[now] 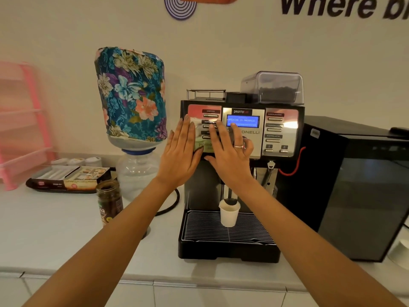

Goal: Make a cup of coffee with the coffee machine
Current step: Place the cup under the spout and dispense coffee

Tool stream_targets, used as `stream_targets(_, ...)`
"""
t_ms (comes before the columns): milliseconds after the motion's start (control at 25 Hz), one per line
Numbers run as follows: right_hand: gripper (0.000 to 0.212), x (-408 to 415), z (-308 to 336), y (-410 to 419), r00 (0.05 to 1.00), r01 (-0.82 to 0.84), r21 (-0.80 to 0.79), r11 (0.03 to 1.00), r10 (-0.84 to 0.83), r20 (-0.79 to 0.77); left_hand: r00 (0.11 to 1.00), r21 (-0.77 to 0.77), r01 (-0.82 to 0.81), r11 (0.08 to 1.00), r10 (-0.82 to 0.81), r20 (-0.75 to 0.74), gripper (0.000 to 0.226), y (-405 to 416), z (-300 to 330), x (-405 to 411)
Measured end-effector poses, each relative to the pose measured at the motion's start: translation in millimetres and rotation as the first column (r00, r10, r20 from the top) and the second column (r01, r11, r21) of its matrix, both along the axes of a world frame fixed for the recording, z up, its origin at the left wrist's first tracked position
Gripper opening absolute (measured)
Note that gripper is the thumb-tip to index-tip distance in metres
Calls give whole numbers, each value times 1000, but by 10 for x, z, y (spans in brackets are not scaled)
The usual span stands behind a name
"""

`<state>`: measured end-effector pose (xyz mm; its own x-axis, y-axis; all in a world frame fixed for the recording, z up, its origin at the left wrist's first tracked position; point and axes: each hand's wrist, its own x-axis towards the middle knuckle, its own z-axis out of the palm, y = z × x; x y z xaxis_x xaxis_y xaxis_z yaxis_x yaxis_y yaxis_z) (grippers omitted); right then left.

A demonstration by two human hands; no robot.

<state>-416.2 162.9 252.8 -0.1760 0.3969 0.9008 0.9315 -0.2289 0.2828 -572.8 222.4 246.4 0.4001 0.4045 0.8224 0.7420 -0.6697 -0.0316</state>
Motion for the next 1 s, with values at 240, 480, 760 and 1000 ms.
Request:
stream_targets(240, 53, -34, -574, -237, 977, -197, -15, 980, 195, -88, 994, -90, 51, 995, -41, 105, 66, -195, -545, -119)
stream_targets(480, 41, 57, -1805, -638, 930, -320, -197, 927, 268, -250, 997, -363, -11, 932, 36, 61, 66, -503, -1682, -380)
stream_targets(760, 30, 370, -2793, -1072, 925, -248, -649, 719, -22, -379, 978, -666, -181, 723, 61, -200, 67, -801, -2806, -541)
stream_targets(1000, 58, 390, -3178, -1063, 886, -176, -815, 553, -272, -376, 967, -738, -223, 637, 48, -250, 71, -905, -3082, -434)
